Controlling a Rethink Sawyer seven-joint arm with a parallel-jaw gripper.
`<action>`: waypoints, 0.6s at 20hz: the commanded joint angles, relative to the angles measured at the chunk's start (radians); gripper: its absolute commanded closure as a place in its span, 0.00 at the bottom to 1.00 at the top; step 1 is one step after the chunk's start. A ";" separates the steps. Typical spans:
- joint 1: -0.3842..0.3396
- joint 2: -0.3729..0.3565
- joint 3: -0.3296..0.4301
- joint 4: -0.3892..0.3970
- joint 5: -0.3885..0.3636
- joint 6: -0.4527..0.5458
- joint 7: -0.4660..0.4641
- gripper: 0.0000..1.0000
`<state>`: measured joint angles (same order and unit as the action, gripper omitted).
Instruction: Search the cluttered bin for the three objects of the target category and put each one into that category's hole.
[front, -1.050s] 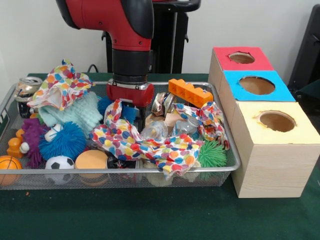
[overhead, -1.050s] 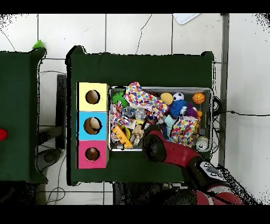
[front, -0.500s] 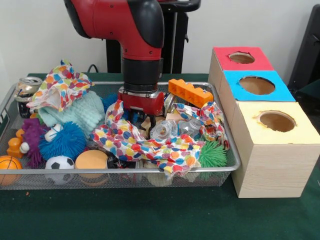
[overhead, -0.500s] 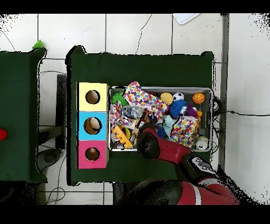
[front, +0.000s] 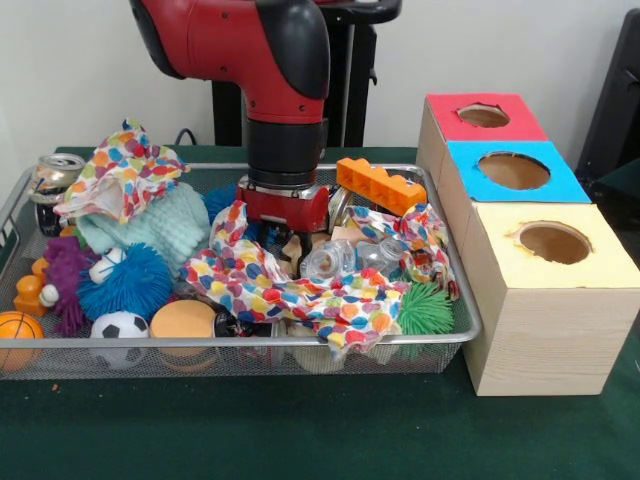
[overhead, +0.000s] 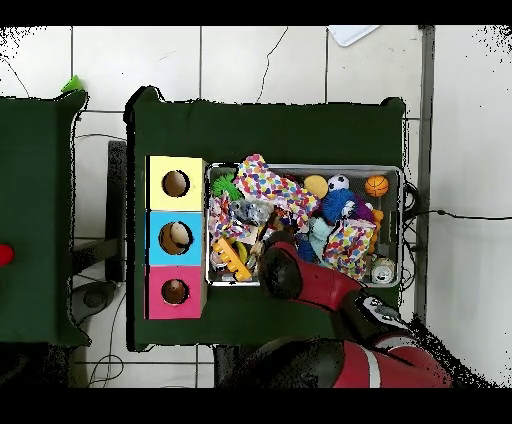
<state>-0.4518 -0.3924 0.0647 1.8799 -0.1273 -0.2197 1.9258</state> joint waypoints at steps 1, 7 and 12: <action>-0.013 0.059 0.142 -0.047 0.072 0.103 0.183 0.00; -0.104 0.072 0.250 0.011 0.094 0.191 0.194 0.00; -0.207 0.092 0.384 0.075 0.143 0.266 0.216 0.00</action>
<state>-0.5785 -0.3941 0.1977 1.9032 -0.0759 -0.1563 1.9258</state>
